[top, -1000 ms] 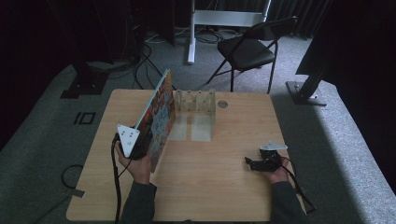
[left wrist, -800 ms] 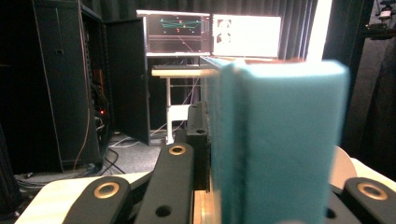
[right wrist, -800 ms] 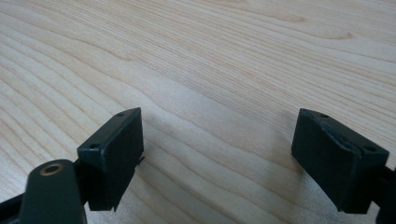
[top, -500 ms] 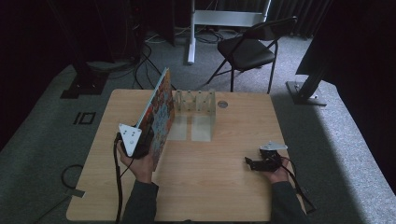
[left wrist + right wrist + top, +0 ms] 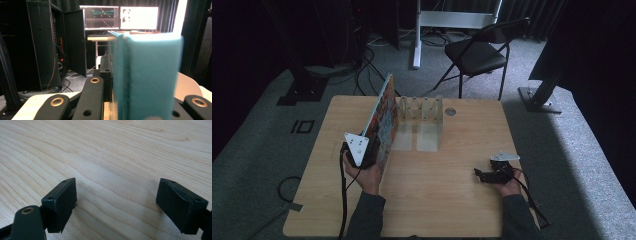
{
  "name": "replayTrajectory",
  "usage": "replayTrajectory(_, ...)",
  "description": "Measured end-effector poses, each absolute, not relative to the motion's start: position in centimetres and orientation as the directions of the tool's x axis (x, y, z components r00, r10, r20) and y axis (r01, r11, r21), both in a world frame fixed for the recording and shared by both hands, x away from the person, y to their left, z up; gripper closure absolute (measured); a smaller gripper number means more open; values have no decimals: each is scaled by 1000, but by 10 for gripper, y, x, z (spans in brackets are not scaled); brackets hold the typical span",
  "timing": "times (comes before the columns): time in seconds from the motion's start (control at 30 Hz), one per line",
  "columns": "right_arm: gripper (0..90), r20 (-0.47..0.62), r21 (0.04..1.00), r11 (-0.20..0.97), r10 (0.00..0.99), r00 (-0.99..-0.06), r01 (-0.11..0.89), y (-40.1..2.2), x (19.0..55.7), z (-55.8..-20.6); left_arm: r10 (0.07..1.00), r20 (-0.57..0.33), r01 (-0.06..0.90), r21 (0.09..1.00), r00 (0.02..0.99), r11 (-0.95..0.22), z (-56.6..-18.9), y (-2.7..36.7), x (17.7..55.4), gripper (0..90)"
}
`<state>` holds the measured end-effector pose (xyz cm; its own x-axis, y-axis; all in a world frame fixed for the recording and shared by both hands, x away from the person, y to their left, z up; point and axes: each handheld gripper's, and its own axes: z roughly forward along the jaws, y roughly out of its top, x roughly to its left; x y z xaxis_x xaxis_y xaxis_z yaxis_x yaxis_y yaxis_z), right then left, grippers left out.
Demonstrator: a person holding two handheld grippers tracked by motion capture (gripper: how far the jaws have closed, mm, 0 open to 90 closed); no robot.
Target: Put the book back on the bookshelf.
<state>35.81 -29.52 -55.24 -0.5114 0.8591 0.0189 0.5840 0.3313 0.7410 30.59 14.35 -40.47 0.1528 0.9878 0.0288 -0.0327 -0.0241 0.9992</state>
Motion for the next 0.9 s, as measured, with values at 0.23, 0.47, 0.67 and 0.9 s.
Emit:
replayTrajectory(0.23, 166, 21, 741, 330, 859, -511, 585, -295, 358, -552, 991, 48, -47, 998, 125, -43, -408, 138, 307, 802)
replayTrajectory(0.47, 166, 20, 741, 331, 859, -511, 584, -295, 358, -552, 993, 57, -55, 997, 105, -51, -412, 131, 307, 802)
replayTrajectory(0.67, 166, 21, 741, 330, 859, -511, 585, -295, 358, -552, 995, 64, -61, 996, 76, -59, -415, 122, 307, 802)
replayTrajectory(0.9, 166, 20, 741, 330, 859, -511, 584, -295, 358, -552, 997, 55, -63, 997, 61, -51, -420, 117, 308, 801)
